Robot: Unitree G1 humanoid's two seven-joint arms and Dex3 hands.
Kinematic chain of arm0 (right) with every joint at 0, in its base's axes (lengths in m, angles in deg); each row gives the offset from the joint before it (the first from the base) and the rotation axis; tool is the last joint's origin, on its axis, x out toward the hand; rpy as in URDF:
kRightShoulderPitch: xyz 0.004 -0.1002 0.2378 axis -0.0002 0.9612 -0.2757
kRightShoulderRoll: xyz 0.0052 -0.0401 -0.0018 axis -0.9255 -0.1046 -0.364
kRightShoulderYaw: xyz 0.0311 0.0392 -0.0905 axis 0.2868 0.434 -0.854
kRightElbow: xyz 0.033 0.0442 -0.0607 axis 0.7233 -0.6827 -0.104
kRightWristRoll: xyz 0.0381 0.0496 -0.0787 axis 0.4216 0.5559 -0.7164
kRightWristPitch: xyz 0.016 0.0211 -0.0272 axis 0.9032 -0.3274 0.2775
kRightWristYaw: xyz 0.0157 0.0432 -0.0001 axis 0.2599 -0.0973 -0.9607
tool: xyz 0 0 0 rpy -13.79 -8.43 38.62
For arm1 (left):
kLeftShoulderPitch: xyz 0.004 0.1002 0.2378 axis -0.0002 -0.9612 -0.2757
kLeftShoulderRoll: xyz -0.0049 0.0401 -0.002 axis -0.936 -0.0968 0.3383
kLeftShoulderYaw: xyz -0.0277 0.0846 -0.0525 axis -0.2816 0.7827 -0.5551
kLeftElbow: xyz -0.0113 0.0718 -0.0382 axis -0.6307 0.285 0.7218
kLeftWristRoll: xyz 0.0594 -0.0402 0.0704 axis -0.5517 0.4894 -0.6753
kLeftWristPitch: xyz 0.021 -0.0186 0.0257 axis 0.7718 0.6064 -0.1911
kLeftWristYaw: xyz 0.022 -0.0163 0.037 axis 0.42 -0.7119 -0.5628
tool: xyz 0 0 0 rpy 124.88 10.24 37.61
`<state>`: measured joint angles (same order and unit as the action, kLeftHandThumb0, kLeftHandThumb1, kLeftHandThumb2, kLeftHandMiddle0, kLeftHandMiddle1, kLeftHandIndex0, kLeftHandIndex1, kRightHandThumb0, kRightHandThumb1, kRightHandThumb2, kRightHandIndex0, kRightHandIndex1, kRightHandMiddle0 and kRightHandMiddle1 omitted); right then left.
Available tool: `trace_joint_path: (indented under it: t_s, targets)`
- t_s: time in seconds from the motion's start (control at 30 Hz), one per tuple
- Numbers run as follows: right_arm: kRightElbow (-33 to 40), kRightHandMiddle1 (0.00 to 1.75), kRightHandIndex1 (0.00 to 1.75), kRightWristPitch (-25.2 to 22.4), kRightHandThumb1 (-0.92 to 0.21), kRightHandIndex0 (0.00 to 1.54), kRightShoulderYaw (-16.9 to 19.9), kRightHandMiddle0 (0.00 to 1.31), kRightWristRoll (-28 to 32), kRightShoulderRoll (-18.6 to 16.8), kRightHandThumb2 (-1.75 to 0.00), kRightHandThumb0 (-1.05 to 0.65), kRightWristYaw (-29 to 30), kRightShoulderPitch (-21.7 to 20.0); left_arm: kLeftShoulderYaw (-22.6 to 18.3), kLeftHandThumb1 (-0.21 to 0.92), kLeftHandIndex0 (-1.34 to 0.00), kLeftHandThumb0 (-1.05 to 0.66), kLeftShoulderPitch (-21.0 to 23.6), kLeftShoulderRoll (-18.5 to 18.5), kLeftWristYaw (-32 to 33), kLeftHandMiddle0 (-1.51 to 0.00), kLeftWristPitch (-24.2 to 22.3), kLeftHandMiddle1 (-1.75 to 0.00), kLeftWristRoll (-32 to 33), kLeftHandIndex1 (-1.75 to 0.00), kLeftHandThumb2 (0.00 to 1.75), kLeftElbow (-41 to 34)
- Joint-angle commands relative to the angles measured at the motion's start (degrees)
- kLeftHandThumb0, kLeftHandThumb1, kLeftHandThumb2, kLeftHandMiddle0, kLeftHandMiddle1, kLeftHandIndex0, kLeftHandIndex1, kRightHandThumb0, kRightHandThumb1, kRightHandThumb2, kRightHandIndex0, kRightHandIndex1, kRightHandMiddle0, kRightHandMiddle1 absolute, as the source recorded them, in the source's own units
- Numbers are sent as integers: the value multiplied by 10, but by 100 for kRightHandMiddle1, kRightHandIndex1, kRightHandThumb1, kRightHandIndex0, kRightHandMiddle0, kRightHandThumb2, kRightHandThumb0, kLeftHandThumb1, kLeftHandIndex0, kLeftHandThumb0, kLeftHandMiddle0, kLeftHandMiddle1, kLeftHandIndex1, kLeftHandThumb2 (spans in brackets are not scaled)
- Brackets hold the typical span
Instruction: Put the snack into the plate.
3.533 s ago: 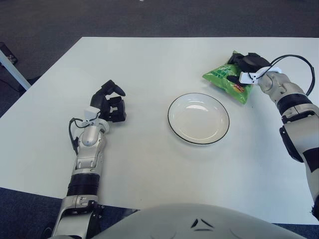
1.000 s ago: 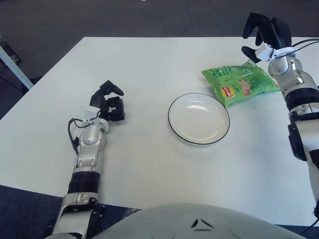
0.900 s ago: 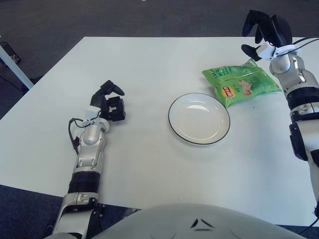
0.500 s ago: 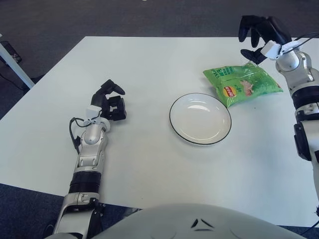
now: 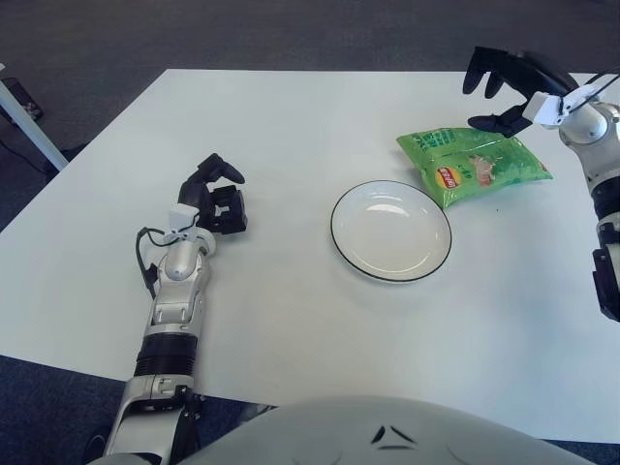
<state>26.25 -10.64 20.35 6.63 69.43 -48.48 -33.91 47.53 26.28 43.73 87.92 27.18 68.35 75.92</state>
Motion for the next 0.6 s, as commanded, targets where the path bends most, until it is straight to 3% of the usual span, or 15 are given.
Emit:
trace_joint_path:
  t_s: [0.0,0.23,0.37,0.57]
  targets:
    - [25,87,48,12,-74,0,-20,0,-30,16,-48,-94,-17,5,8,23,-68,-51,-74,39,1,-130,-8,-175,2,-175,142,55]
    - [25,49,7,44,-90,0,-46,0,-88,24,-32,-103,18,-2,7,23,-68,-51,-73,38,0,-130,-12,-175,4,-175,142,56]
    - [21,27,1,58,-92,0,-50,0,-101,25,-31,-104,30,-3,6,23,-68,-51,-73,38,-2,-131,-10,-175,4,-175,142,58]
    - [19,7,0,74,-92,0,-54,0,-101,25,-29,-105,13,-4,6,24,-68,-51,-72,38,1,-131,-7,-175,1,-175,141,59]
